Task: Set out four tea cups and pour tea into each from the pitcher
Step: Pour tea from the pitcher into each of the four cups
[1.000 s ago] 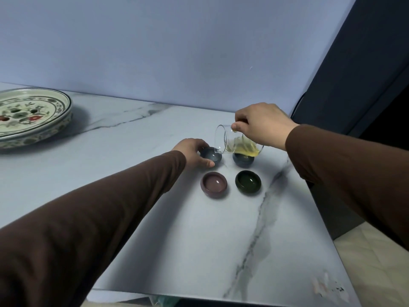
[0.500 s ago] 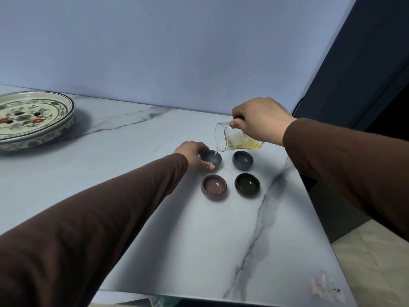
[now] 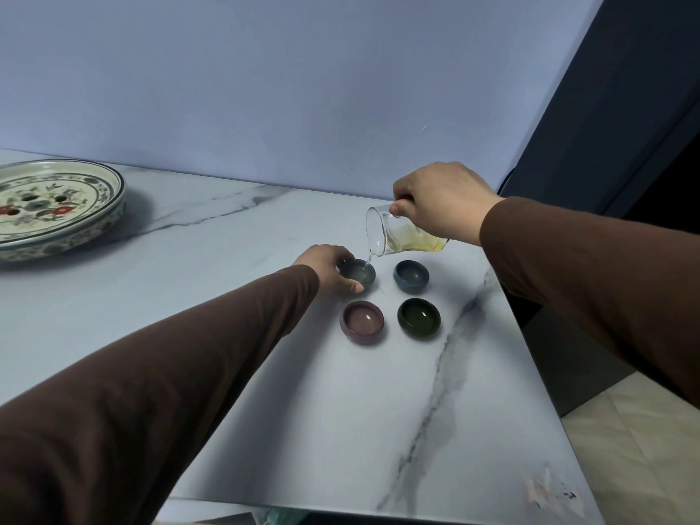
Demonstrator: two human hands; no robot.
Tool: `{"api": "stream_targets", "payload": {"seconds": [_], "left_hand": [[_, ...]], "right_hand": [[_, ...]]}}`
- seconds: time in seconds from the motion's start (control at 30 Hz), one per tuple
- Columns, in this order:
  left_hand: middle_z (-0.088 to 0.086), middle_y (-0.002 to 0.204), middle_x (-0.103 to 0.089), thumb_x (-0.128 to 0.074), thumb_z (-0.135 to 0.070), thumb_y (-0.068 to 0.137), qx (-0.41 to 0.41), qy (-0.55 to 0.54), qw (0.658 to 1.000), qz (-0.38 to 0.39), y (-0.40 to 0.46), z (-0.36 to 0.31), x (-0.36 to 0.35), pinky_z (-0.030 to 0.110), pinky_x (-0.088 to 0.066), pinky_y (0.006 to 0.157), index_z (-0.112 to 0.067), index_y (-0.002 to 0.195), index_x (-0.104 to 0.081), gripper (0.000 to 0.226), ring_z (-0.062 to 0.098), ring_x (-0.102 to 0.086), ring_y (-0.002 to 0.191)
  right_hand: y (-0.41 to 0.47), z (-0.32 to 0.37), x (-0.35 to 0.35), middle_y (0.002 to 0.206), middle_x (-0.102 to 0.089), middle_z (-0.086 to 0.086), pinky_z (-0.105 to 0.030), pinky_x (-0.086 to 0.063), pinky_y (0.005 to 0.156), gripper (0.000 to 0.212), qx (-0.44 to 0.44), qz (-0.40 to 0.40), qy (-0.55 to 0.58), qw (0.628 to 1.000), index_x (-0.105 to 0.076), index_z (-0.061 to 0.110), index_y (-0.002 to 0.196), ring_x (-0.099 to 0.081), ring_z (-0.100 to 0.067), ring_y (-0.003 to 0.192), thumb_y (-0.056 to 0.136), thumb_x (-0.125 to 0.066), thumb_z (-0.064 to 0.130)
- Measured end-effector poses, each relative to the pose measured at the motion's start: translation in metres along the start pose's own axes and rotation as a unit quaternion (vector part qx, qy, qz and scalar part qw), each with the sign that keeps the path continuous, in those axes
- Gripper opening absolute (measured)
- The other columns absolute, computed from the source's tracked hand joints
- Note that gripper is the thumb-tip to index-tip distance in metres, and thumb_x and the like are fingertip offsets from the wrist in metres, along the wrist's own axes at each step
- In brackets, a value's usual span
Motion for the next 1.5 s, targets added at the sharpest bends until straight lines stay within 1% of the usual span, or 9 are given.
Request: {"api": "stream_targets", "payload": {"seconds": [0.33,0.6,0.7,0.77,0.9,1.03,1.2,1.37,1.5], "left_hand": [[-0.002,0.125,-0.063,-0.08,-0.044,0.067,0.002,0.004,1.0,-0.005,-0.001,0.001,-0.001,0.033,-0.046,0.099,-0.027,0.123,-0.061,0.062,0.02,-0.057,0.115],[-0.002,0.136,-0.056,-0.08,-0.044,0.069,0.018,-0.022,1.0,-0.003,-0.006,0.005,-0.004,0.032,-0.041,0.104,-0.026,0.139,-0.046,0.08,0.02,-0.053,0.123],[0.0,0.139,-0.052,-0.082,-0.039,0.07,0.01,-0.053,0.998,-0.025,-0.018,0.003,0.004,0.036,-0.039,0.107,-0.024,0.146,-0.037,0.089,0.022,-0.05,0.125],[0.003,0.136,-0.053,-0.08,-0.037,0.073,-0.016,-0.054,0.996,-0.067,-0.03,0.0,0.014,0.037,-0.04,0.105,-0.021,0.142,-0.041,0.081,0.022,-0.051,0.122],[0.001,0.125,-0.059,-0.076,-0.04,0.077,-0.045,-0.047,0.995,-0.078,-0.059,-0.001,0.015,0.037,-0.043,0.099,-0.022,0.129,-0.054,0.06,0.021,-0.05,0.115],[-0.007,0.115,-0.06,-0.076,-0.05,0.072,-0.035,-0.043,0.998,-0.026,-0.082,-0.001,-0.005,0.032,-0.041,0.097,-0.029,0.125,-0.057,0.061,0.017,-0.048,0.115],[-0.004,0.124,-0.059,-0.08,-0.052,0.065,-0.02,-0.025,0.999,0.003,-0.092,-0.004,-0.024,0.035,-0.04,0.102,-0.029,0.131,-0.054,0.075,0.018,-0.045,0.119],[-0.002,0.126,-0.06,-0.082,-0.046,0.066,-0.014,-0.033,0.999,-0.011,-0.095,-0.008,-0.025,0.038,-0.041,0.103,-0.026,0.133,-0.054,0.076,0.021,-0.047,0.12],[0.0,0.121,-0.06,-0.082,-0.046,0.063,0.003,-0.042,0.999,-0.014,-0.094,-0.004,-0.026,0.034,-0.043,0.099,-0.031,0.126,-0.058,0.069,0.019,-0.05,0.115]], "right_hand": [[-0.003,-0.008,0.0,0.065,-0.049,0.005,-0.032,-0.034,0.064,0.026,-0.023,-0.002,0.026,0.999,-0.056,0.025,0.076,-0.052,-0.029,0.078,0.096,-0.051,0.041],[-0.039,-0.052,-0.018,0.082,-0.066,0.007,-0.029,-0.034,0.067,0.027,-0.174,-0.014,0.205,0.963,-0.07,0.024,0.084,-0.056,-0.019,0.08,0.095,-0.052,0.041],[-0.054,-0.059,-0.021,0.071,-0.061,0.01,-0.027,-0.033,0.056,0.029,-0.204,-0.02,0.244,0.948,-0.068,0.026,0.079,-0.053,-0.014,0.069,0.095,-0.051,0.044],[-0.062,-0.058,-0.02,0.065,-0.057,0.012,-0.025,-0.032,0.054,0.03,-0.209,-0.027,0.261,0.942,-0.067,0.027,0.077,-0.05,-0.007,0.063,0.095,-0.051,0.044],[-0.075,-0.044,-0.012,0.075,-0.065,0.013,-0.024,-0.035,0.058,0.027,-0.185,-0.014,0.259,0.948,-0.068,0.029,0.08,-0.054,-0.008,0.069,0.095,-0.05,0.044],[-0.086,-0.024,-0.003,0.091,-0.071,0.01,-0.029,-0.038,0.072,0.026,-0.143,0.007,0.223,0.964,-0.07,0.028,0.088,-0.06,-0.016,0.087,0.096,-0.05,0.041],[-0.092,-0.004,-0.001,0.07,-0.055,0.009,-0.03,-0.032,0.065,0.024,-0.097,0.026,0.152,0.983,-0.064,0.026,0.082,-0.052,-0.02,0.079,0.096,-0.052,0.042],[-0.094,0.018,0.0,0.075,-0.057,0.002,-0.035,-0.042,0.07,0.025,-0.059,0.036,0.105,0.992,-0.059,0.022,0.08,-0.054,-0.026,0.083,0.096,-0.051,0.039],[-0.092,0.03,0.004,0.076,-0.056,0.001,-0.033,-0.035,0.066,0.024,-0.044,0.031,0.075,0.996,-0.059,0.021,0.081,-0.052,-0.028,0.083,0.095,-0.05,0.038]]}}
Point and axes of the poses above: each hand's wrist, its own y-axis towards the middle knuckle, its own x-axis out of the back of the hand, z = x × y, the point moved 9 cm from there along y, towards the middle knuckle
